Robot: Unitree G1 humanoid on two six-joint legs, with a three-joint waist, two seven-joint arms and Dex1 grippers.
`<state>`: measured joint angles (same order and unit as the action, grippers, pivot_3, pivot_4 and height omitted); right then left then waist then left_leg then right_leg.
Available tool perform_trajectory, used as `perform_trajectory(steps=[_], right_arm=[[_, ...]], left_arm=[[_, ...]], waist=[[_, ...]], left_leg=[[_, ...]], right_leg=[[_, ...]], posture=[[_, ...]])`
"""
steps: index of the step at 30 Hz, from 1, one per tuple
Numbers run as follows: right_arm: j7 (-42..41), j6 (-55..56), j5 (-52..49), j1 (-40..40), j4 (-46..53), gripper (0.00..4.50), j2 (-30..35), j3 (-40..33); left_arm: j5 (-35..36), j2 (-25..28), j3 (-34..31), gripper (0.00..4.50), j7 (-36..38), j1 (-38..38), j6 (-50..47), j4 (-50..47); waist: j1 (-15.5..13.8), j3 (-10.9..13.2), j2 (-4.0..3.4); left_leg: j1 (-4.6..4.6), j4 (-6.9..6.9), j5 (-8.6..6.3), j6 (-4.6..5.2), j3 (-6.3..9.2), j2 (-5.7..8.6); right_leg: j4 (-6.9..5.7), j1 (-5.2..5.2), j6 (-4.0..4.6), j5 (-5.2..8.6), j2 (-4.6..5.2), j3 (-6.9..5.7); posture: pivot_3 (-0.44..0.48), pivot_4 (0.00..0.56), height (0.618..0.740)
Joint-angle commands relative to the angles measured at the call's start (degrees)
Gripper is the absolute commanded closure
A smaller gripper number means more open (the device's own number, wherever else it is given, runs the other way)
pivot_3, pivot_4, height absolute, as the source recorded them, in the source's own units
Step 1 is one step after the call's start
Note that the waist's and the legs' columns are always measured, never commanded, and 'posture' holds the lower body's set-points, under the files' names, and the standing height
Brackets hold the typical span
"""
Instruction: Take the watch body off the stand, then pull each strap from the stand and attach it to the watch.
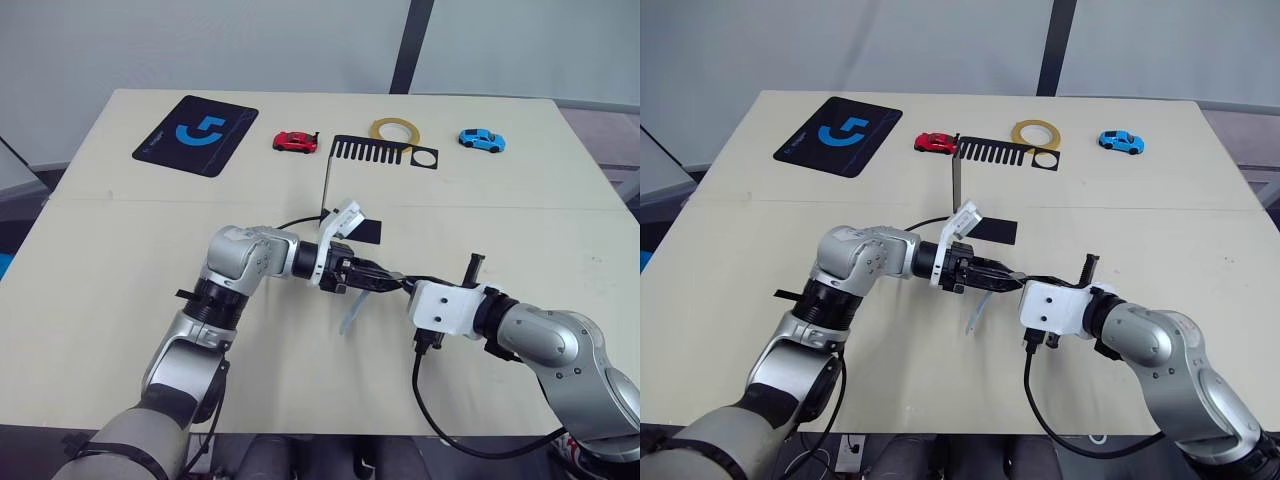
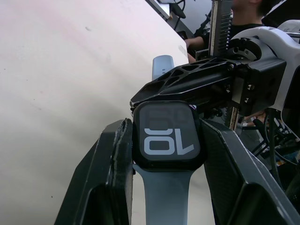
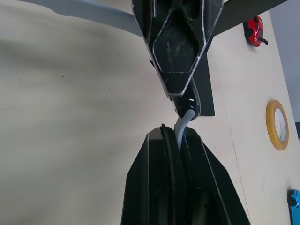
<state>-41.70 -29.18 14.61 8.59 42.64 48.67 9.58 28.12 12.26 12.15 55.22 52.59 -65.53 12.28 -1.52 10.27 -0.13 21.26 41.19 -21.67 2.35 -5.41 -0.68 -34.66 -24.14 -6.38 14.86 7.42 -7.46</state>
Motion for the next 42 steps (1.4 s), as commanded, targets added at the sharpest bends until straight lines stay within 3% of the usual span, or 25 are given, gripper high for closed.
perform_trajectory(steps=[1,15,18,21,23,25,32,36,42], right_arm=[[0.0,0.1,0.2,0.9,1.4,4.50,-0.5,-1.1],[-1.3,-1.4,-1.1,2.1,3.7,4.50,-0.4,-2.7],[-3.3,-3.4,-5.8,1.4,7.4,3.45,-1.2,-6.4],[-6.8,-8.4,-13.4,-0.2,11.6,2.02,-2.3,-12.6],[-10.7,-13.0,-21.4,-1.8,14.0,0.89,-3.0,-19.1],[-14.3,-19.0,-31.4,-2.9,15.2,0.04,-4.2,-27.3],[-17.1,-34.3,-60.4,-6.5,11.7,0.04,-4.0,-49.5],[-14.8,-37.0,-70.0,-8.2,10.4,0.04,-1.2,-54.7],[-8.9,-36.1,-81.2,-11.6,9.9,0.04,3.1,-57.4]], left_arm=[[2.4,-1.2,-0.5,2.80,0.7,0.5,0.1,-2.1],[1.0,-0.1,0.3,2.80,1.1,0.3,2.7,-0.6],[-0.2,1.4,1.4,2.80,2.2,0.1,5.5,0.2],[-1.8,3.3,3.1,2.80,5.2,-0.4,11.0,0.2],[-3.0,5.1,4.2,2.80,8.4,-1.1,16.1,-0.4],[-4.1,7.0,5.3,2.80,12.1,-2.2,21.8,-1.8],[-6.0,13.6,5.6,2.80,22.6,-6.2,38.2,-6.4],[-7.4,15.5,4.7,2.80,26.1,-8.9,49.1,-7.8],[-11.2,15.3,3.5,2.80,24.8,-11.8,63.8,-7.2]], waist=[[0.0,0.0,0.00],[0.0,0.0,0.00],[0.0,0.0,0.00],[0.0,0.0,0.00],[0.0,0.0,0.00],[0.0,0.0,0.00],[0.0,0.0,0.00],[0.0,0.0,-0.01],[-0.2,0.0,0.00]], left_leg=[[0.00,0.00,0.00,0.00,0.00,0.00],[0.00,0.00,0.00,0.00,0.00,-0.01],[0.00,0.00,0.00,0.00,0.00,-0.01],[-0.01,-0.01,0.00,-0.01,0.00,0.00],[-0.01,0.00,0.00,-0.01,0.00,0.00],[-0.01,-0.01,-0.01,-0.01,0.01,-0.01],[-0.01,-0.01,-0.01,0.00,0.08,-0.13],[-0.05,-0.04,-0.02,0.01,0.06,-0.16],[-0.03,-0.03,-0.04,0.06,0.07,-0.10]], right_leg=[[0.00,0.00,0.00,0.00,0.00,0.00],[0.00,0.00,0.00,0.00,0.00,0.00],[0.00,0.00,0.00,0.00,0.01,0.00],[0.01,0.00,0.00,0.00,-0.03,-0.01],[0.01,0.00,0.00,0.00,-0.01,0.00],[0.02,0.00,0.00,0.00,0.00,0.00],[0.00,0.00,0.01,0.00,0.04,0.01],[-0.03,0.00,0.02,0.01,0.11,0.04],[-0.03,0.00,0.02,0.00,0.20,0.03]], posture=[[0.000,0.150,0.732],[0.000,0.150,0.732],[0.000,0.150,0.732],[0.000,0.150,0.732],[0.000,0.150,0.732],[0.000,0.150,0.732],[0.000,0.150,0.732],[0.000,0.150,0.732],[0.000,0.150,0.732]])
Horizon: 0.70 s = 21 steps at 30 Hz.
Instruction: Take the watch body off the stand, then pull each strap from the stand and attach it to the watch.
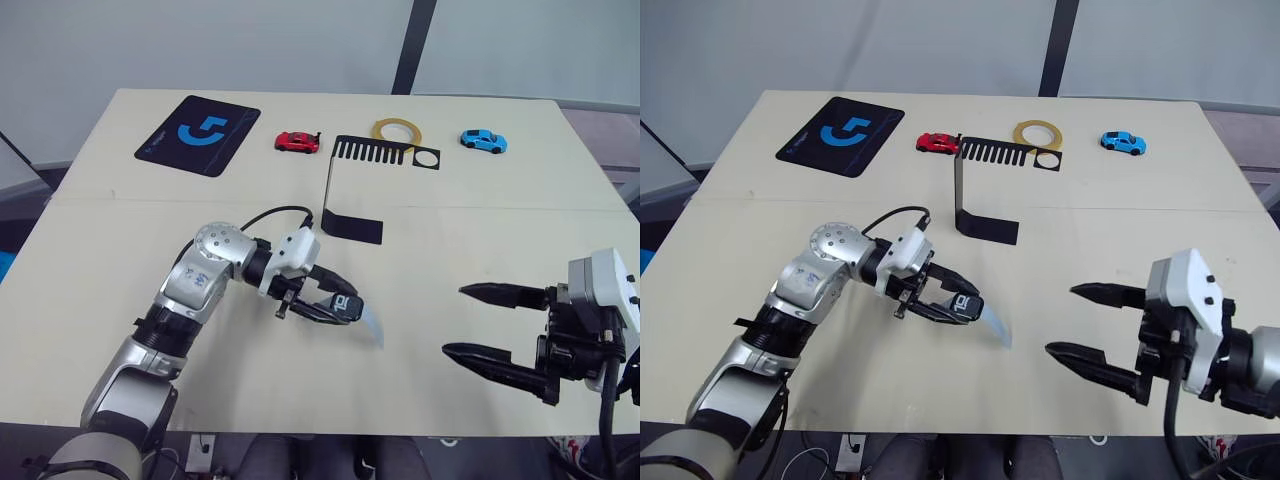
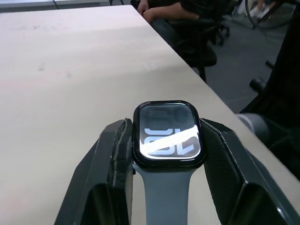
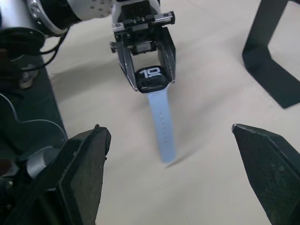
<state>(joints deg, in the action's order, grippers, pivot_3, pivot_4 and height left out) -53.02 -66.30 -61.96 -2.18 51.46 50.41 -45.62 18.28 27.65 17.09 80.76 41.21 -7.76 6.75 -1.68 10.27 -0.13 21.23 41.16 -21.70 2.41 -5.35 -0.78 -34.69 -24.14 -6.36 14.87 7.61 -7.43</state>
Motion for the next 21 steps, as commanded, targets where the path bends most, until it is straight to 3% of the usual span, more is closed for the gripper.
perform_trajectory(steps=[1,7,11,14,18,21], right_arm=[[3.4,1.5,-5.8,-1.4,1.1,0.04,1.8,-2.1],[8.7,5.0,-9.8,-4.0,1.2,0.04,3.6,-0.8],[10.9,7.3,-11.2,-5.8,1.3,0.04,4.8,-0.3],[11.9,9.1,-10.9,-7.0,1.2,0.04,5.4,0.5],[12.7,11.5,-9.2,-8.1,0.8,0.04,5.7,2.8],[13.4,12.9,-8.6,-8.0,0.3,0.04,6.0,4.6]], left_arm=[[-2.1,-0.3,-1.6,2.80,-1.3,-0.8,7.8,-1.4],[-4.3,-1.3,-2.1,2.80,-4.3,-2.1,14.2,-1.1],[-4.2,-0.6,-1.3,2.80,-4.4,-2.7,12.7,-1.5],[-4.1,-0.4,-0.9,2.80,-5.3,-3.0,8.2,-2.4],[-2.0,-1.3,-1.1,2.80,-10.0,-3.1,-6.5,-5.9],[-2.9,-1.3,-0.6,2.80,-10.4,-3.1,-7.1,-7.4]], waist=[[0.0,0.0,0.00],[0.0,0.0,0.00],[0.0,0.0,0.00],[0.0,0.0,0.00],[0.0,0.0,0.00],[0.0,0.0,0.00]], left_leg=[[0.00,0.00,0.00,0.00,0.00,0.00],[0.00,0.00,0.00,0.01,-0.01,0.00],[0.00,0.00,0.00,0.01,-0.02,0.00],[0.00,0.00,0.00,0.01,-0.02,-0.02],[0.00,0.01,0.00,0.03,-0.01,-0.01],[0.00,0.00,0.00,0.03,-0.01,-0.02]], right_leg=[[0.00,0.00,0.00,0.00,0.00,0.00],[-0.01,0.00,-0.01,0.00,-0.02,-0.01],[0.00,0.00,-0.02,-0.01,-0.03,0.00],[0.01,0.00,-0.02,-0.01,-0.05,0.00],[0.02,0.02,-0.03,-0.01,-0.04,0.01],[0.01,0.02,-0.03,-0.01,-0.06,0.01]], posture=[[0.000,0.150,0.732],[0.000,0.150,0.732],[0.000,0.150,0.732],[0.000,0.150,0.732],[0.000,0.150,0.732],[0.000,0.150,0.732]])
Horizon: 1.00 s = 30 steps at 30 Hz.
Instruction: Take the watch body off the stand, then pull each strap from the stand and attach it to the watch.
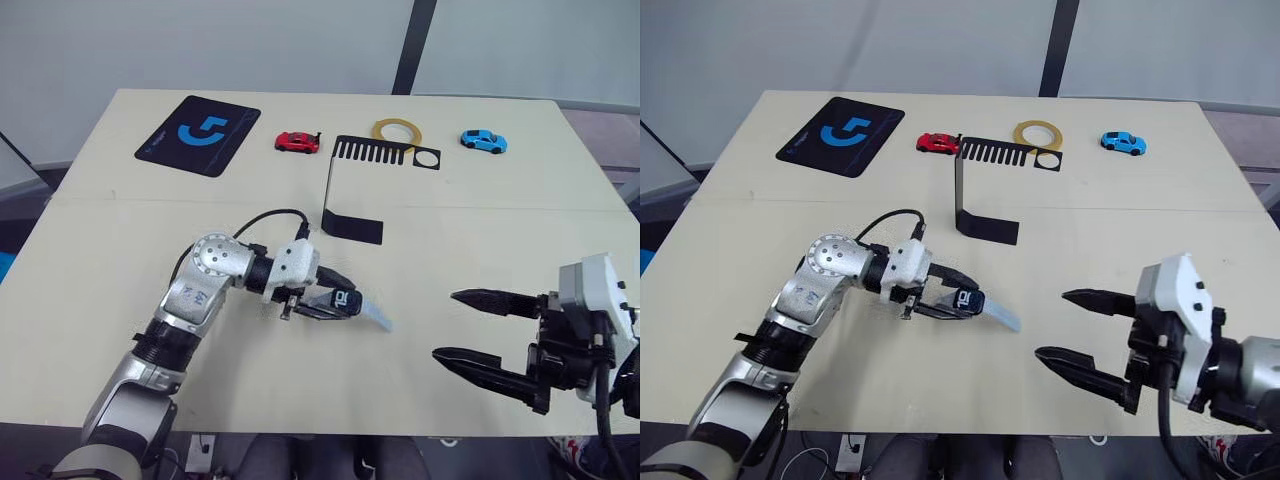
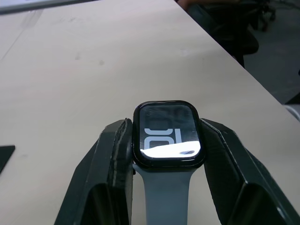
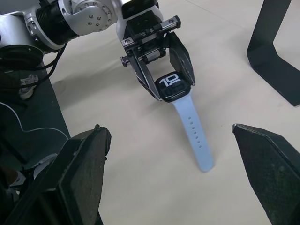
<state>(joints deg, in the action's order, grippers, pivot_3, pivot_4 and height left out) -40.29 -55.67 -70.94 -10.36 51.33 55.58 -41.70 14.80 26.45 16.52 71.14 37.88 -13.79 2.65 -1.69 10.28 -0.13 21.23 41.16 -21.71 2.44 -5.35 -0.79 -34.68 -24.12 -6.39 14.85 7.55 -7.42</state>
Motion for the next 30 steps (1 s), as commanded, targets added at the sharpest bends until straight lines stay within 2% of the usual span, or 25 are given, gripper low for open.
perform_trajectory(steps=[1,10,14,22,27,30], right_arm=[[0.7,2.8,1.2,0.4,0.1,0.04,0.8,1.8],[0.4,5.9,5.1,-0.8,-0.9,0.04,0.4,6.1],[0.0,6.9,6.8,-2.0,-1.6,0.04,0.3,6.6],[-1.5,8.8,10.6,-4.9,-1.8,0.04,0.1,7.0],[-3.0,10.3,14.0,-6.6,-2.1,0.04,0.0,7.9],[-3.9,11.0,15.6,-6.8,-2.5,0.00,0.0,8.3]], left_arm=[[0.2,-0.6,0.3,2.80,-1.8,0.1,-2.2,-4.0],[-5.4,-4.3,4.9,2.80,-10.0,-1.9,-5.0,-5.1],[-8.6,-3.5,8.1,2.80,-9.8,-3.0,-4.4,-4.1],[-11.5,-3.6,9.8,2.80,-10.7,-3.2,-4.7,-3.2],[-11.7,-2.6,10.8,2.80,-9.9,-4.6,-9.8,-4.8],[-10.1,-1.1,8.8,1.31,-9.2,-4.7,-13.1,-6.7]], waist=[[0.0,0.0,0.00],[-0.1,0.0,0.00],[-0.2,0.0,0.00],[-0.6,0.0,0.00],[-0.9,0.0,0.00],[-1.0,0.0,0.00]], left_leg=[[-0.01,-0.01,0.00,0.00,-0.01,0.00],[-0.01,-0.01,0.00,0.00,-0.01,0.00],[-0.01,0.00,0.00,0.00,-0.02,0.00],[-0.01,0.01,0.00,0.00,-0.02,0.00],[-0.01,0.00,0.00,0.01,-0.02,0.00],[-0.01,0.02,0.00,0.01,-0.02,-0.02]], right_leg=[[0.00,0.00,0.00,0.00,0.00,0.01],[0.03,0.01,0.00,0.00,0.00,0.01],[0.03,0.01,0.00,0.00,-0.01,0.01],[0.04,0.01,0.00,0.00,0.01,0.02],[0.04,0.01,0.00,0.00,0.00,0.02],[0.03,0.01,0.00,0.00,0.00,0.02]], posture=[[0.000,0.150,0.732],[0.000,0.150,0.732],[0.000,0.150,0.732],[0.000,0.150,0.732],[0.000,0.150,0.732],[0.000,0.150,0.732]])
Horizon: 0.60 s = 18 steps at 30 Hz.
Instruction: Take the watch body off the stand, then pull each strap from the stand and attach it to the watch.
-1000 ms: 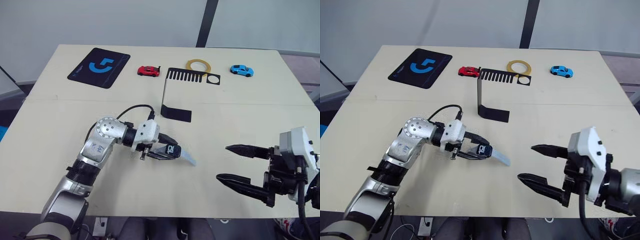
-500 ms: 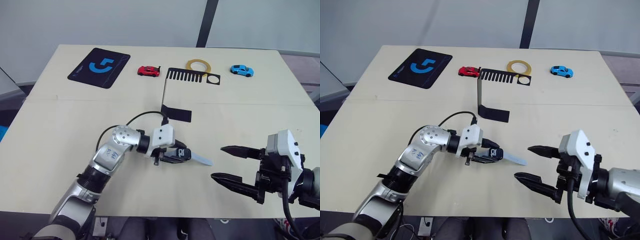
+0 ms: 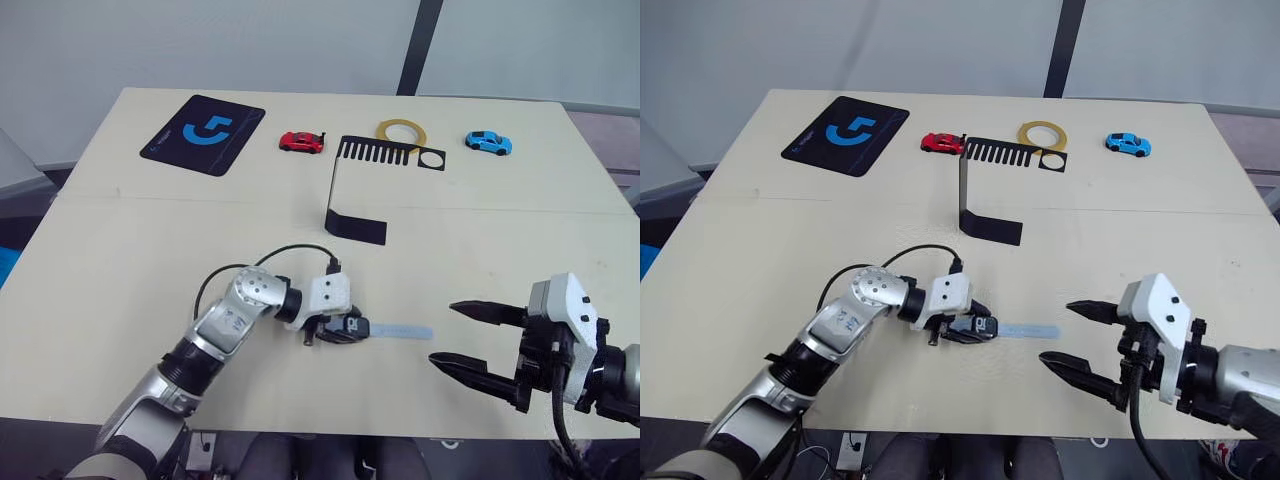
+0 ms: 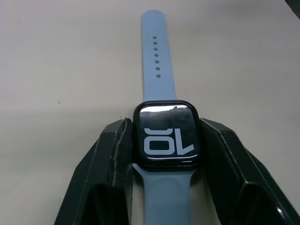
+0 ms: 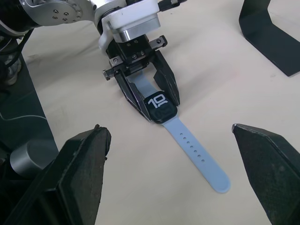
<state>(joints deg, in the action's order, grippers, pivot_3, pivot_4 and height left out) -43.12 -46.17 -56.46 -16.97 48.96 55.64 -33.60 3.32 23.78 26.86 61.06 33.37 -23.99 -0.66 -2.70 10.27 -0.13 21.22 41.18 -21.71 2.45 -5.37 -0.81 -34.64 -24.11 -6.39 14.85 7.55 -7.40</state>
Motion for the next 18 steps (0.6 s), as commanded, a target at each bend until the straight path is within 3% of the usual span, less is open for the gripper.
perform_trajectory(steps=[1,3,4,11,14,18], right_arm=[[-1.3,1.8,1.7,-0.3,-0.3,0.00,-0.1,0.4],[-2.3,2.1,2.5,-0.7,-0.8,0.00,0.0,0.0],[-2.9,2.2,2.6,-0.9,-1.1,0.00,0.1,-0.5],[-12.3,2.4,4.2,-5.0,-5.6,0.00,2.2,-9.5],[-16.9,2.8,5.8,-6.9,-8.0,0.00,3.3,-13.4],[-20.7,4.3,8.3,-7.6,-10.8,0.00,3.7,-15.6]], left_arm=[[2.1,2.1,-2.3,0.93,1.1,-0.2,-4.0,-4.1],[6.2,4.9,-6.0,0.17,3.6,-0.7,-6.7,-6.9],[8.8,6.7,-8.2,0.07,5.1,-1.1,-8.7,-8.4],[24.3,23.3,-25.5,0.07,18.9,-5.3,-12.1,-12.3],[26.8,30.5,-31.2,0.07,23.1,-8.5,-11.2,-10.3],[26.9,35.2,-36.7,0.07,23.0,-12.0,-9.5,-8.0]], waist=[[0.0,0.0,0.00],[0.0,0.0,0.00],[0.1,0.0,0.00],[0.6,0.0,-0.01],[0.7,0.0,-0.01],[0.5,0.0,-0.01]], left_leg=[[0.00,0.00,0.00,0.00,0.00,0.00],[0.00,0.01,0.00,0.00,0.00,-0.01],[0.00,0.00,0.00,0.00,0.01,-0.03],[-0.01,0.00,0.00,-0.01,0.02,-0.08],[-0.04,-0.03,0.00,-0.01,0.02,-0.07],[-0.08,-0.06,-0.02,-0.01,0.06,-0.04]], right_leg=[[0.00,0.00,0.00,0.00,0.00,0.00],[-0.01,0.00,0.00,0.00,-0.01,0.00],[-0.01,0.00,0.01,0.00,-0.01,-0.01],[-0.01,0.01,0.04,0.02,-0.03,-0.04],[0.02,0.03,0.04,0.02,-0.03,-0.04],[0.10,0.11,0.04,0.03,-0.01,-0.04]], posture=[[0.000,0.150,0.732],[0.000,0.150,0.732],[0.000,0.150,0.732],[0.000,0.150,0.732],[0.000,0.150,0.732],[0.000,0.150,0.732]])
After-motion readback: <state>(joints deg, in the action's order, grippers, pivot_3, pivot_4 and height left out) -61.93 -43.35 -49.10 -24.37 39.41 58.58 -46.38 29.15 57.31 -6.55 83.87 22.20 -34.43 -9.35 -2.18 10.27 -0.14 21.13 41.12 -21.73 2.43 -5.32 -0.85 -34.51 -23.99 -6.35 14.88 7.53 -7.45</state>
